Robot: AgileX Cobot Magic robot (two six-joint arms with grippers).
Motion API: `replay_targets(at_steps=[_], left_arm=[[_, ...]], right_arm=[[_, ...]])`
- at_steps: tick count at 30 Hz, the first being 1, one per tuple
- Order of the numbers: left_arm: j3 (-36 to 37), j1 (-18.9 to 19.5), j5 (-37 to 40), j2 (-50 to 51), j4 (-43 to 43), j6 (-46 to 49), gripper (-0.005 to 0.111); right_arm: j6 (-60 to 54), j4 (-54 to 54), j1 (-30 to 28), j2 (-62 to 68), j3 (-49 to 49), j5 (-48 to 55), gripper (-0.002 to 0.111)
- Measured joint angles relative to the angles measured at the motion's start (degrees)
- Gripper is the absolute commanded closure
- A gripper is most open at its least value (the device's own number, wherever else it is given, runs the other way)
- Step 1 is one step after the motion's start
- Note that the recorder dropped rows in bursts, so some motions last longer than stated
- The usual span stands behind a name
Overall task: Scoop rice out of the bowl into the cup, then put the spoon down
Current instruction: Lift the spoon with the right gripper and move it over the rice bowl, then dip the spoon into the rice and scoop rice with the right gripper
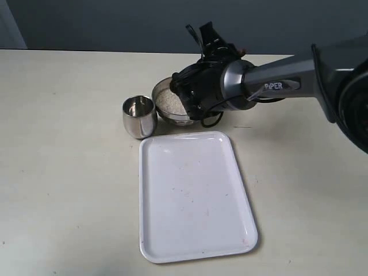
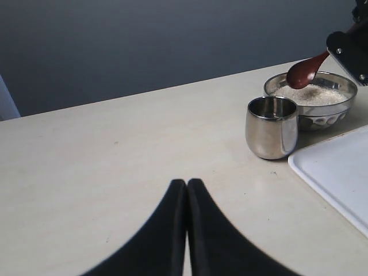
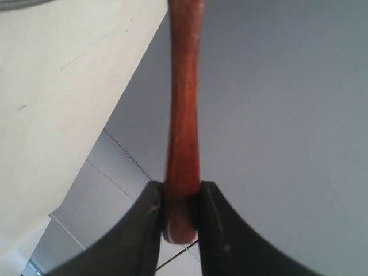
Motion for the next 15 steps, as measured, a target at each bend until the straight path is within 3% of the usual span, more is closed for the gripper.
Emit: replay_targets(at_steps=[15], left_arm=[[0.00,0.00,0.00,0.00,0.00,0.00,0.106]], right_arm=[[-0.55,1.99,0.00,2.69,-0.04,-1.86,0.109]])
